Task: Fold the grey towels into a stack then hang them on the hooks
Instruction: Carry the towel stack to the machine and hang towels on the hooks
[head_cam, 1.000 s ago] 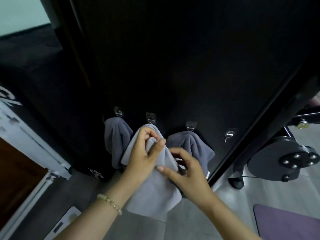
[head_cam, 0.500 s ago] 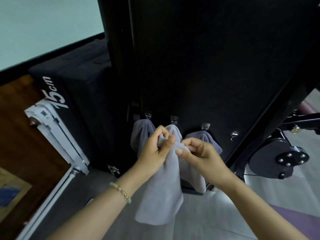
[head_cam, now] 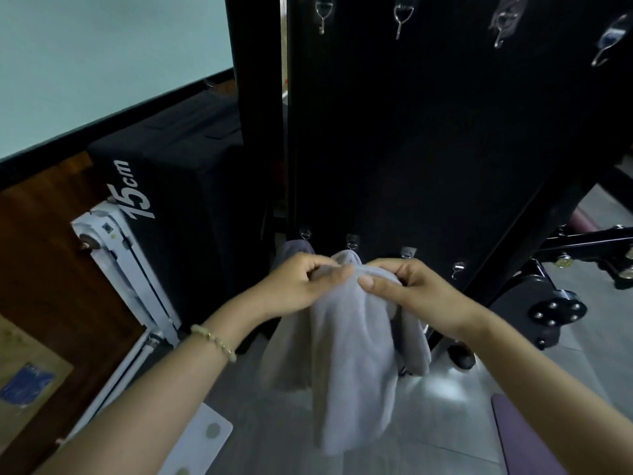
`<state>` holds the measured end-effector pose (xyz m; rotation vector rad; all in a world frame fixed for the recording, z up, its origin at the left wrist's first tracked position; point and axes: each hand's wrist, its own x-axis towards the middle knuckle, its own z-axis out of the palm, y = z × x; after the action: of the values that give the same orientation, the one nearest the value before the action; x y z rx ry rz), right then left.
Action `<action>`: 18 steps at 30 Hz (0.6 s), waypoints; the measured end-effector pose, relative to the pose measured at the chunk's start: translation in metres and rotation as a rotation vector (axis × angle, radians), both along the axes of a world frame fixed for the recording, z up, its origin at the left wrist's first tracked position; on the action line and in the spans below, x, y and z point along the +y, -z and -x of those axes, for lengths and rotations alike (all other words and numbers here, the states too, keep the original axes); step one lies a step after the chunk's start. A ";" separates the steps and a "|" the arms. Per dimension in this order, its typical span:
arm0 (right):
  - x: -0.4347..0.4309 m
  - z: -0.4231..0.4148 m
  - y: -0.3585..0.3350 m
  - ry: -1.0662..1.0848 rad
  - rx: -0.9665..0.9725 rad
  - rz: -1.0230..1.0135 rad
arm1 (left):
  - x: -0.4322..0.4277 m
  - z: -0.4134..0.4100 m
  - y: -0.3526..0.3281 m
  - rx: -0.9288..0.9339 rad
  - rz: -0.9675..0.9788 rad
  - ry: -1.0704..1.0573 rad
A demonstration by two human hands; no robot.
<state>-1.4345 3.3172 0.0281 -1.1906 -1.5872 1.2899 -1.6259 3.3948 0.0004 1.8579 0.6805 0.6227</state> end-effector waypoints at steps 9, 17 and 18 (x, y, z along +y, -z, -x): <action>-0.014 -0.047 0.002 0.052 -0.074 0.152 | 0.000 -0.030 -0.016 0.018 -0.028 0.013; -0.033 -0.134 0.029 0.225 -0.089 0.127 | 0.006 -0.133 0.021 0.042 0.005 0.051; -0.033 -0.147 0.035 0.250 -0.085 0.132 | 0.006 -0.148 0.027 0.039 0.031 0.049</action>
<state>-1.2870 3.2841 -0.0071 -1.4921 -1.3761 1.2091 -1.4779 3.4012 -0.0263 1.8570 0.6647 0.5426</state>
